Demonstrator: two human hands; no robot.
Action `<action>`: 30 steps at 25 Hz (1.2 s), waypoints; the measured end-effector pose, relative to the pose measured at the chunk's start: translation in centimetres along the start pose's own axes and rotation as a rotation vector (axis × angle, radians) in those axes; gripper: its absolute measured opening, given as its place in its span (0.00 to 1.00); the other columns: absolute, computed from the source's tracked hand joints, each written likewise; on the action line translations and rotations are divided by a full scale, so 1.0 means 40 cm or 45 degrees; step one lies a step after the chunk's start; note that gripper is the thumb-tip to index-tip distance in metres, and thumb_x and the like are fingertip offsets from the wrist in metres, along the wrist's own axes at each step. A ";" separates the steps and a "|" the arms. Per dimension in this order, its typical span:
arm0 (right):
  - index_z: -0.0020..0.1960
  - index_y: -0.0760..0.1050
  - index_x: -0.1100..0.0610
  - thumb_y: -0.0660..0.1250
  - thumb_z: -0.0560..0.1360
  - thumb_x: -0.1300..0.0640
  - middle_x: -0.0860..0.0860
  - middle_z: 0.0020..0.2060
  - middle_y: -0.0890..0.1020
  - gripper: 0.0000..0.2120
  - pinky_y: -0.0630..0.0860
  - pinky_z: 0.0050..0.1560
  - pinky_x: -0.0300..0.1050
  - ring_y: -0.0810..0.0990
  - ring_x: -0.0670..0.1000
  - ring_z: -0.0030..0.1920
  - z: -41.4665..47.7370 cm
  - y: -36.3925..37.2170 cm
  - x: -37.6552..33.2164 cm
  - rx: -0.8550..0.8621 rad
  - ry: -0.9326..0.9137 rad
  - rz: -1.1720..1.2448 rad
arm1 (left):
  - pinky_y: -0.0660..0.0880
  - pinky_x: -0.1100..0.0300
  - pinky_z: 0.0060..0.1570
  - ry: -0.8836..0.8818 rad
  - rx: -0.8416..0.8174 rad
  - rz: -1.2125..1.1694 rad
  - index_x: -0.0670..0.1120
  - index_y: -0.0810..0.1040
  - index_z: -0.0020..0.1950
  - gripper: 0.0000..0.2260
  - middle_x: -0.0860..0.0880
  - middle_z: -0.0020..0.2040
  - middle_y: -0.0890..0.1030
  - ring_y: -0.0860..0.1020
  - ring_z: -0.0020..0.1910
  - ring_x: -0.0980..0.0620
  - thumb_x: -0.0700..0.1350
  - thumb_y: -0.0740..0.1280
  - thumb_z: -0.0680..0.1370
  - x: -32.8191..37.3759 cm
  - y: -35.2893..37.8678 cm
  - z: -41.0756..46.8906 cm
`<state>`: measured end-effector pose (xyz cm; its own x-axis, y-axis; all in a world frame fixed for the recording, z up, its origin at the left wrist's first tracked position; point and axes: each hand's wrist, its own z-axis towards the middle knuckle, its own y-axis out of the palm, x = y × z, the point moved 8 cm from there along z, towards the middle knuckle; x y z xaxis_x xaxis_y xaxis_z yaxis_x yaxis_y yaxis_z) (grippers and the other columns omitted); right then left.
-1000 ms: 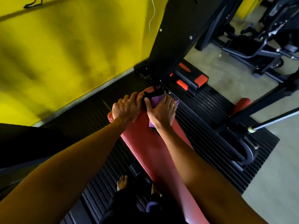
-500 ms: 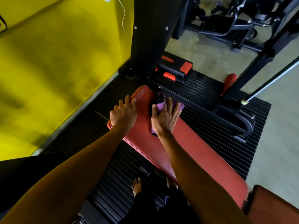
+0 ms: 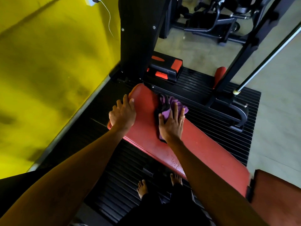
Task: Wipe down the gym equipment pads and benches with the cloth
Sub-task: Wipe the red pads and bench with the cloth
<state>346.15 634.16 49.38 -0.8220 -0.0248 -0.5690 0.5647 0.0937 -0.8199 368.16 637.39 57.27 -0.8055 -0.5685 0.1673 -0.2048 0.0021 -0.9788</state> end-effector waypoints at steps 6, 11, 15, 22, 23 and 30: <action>0.84 0.46 0.51 0.54 0.82 0.37 0.52 0.83 0.47 0.37 0.37 0.81 0.57 0.38 0.58 0.82 -0.087 0.036 -0.209 0.019 -0.175 0.079 | 0.73 0.41 0.56 0.036 0.004 -0.013 0.50 0.58 0.81 0.26 0.38 0.70 0.72 0.76 0.63 0.34 0.59 0.45 0.85 -0.013 0.001 -0.008; 0.83 0.48 0.51 0.55 0.81 0.36 0.48 0.83 0.51 0.36 0.55 0.80 0.61 0.41 0.59 0.82 -0.192 0.041 -0.056 0.015 -0.436 -0.077 | 0.72 0.41 0.56 0.115 -0.017 -0.039 0.50 0.55 0.82 0.27 0.37 0.71 0.71 0.75 0.64 0.34 0.60 0.43 0.85 -0.011 -0.007 -0.012; 0.83 0.52 0.55 0.59 0.82 0.39 0.49 0.83 0.48 0.37 0.48 0.81 0.62 0.39 0.60 0.82 -0.085 0.020 -0.007 0.017 0.050 0.112 | 0.72 0.41 0.57 0.224 -0.033 -0.055 0.50 0.55 0.82 0.28 0.40 0.72 0.71 0.76 0.65 0.36 0.61 0.43 0.85 -0.019 -0.014 -0.007; 0.83 0.45 0.52 0.55 0.81 0.37 0.53 0.83 0.51 0.38 0.46 0.81 0.60 0.42 0.61 0.82 -0.239 0.065 -0.242 -0.004 -0.397 0.073 | 0.73 0.44 0.52 0.378 -0.153 -0.123 0.57 0.50 0.83 0.25 0.41 0.67 0.73 0.78 0.58 0.37 0.60 0.46 0.85 -0.060 -0.013 -0.006; 0.83 0.44 0.52 0.55 0.81 0.37 0.53 0.83 0.52 0.38 0.50 0.81 0.61 0.43 0.61 0.82 -0.268 0.068 -0.209 0.015 -0.469 0.028 | 0.73 0.43 0.54 0.373 -0.166 -0.151 0.59 0.50 0.83 0.25 0.40 0.66 0.73 0.78 0.59 0.36 0.61 0.46 0.85 -0.072 -0.011 -0.010; 0.83 0.53 0.60 0.61 0.81 0.39 0.55 0.83 0.47 0.39 0.39 0.81 0.60 0.37 0.62 0.81 -0.175 0.059 -0.094 -0.014 0.235 0.181 | 0.72 0.45 0.57 0.344 -0.139 -0.308 0.63 0.52 0.82 0.24 0.41 0.67 0.73 0.77 0.61 0.37 0.61 0.47 0.85 -0.088 -0.007 -0.022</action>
<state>350.06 641.44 50.03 -0.7344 0.1720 -0.6566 0.6757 0.0938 -0.7312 370.57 640.09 57.07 -0.8412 -0.3262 0.4312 -0.4532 -0.0095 -0.8914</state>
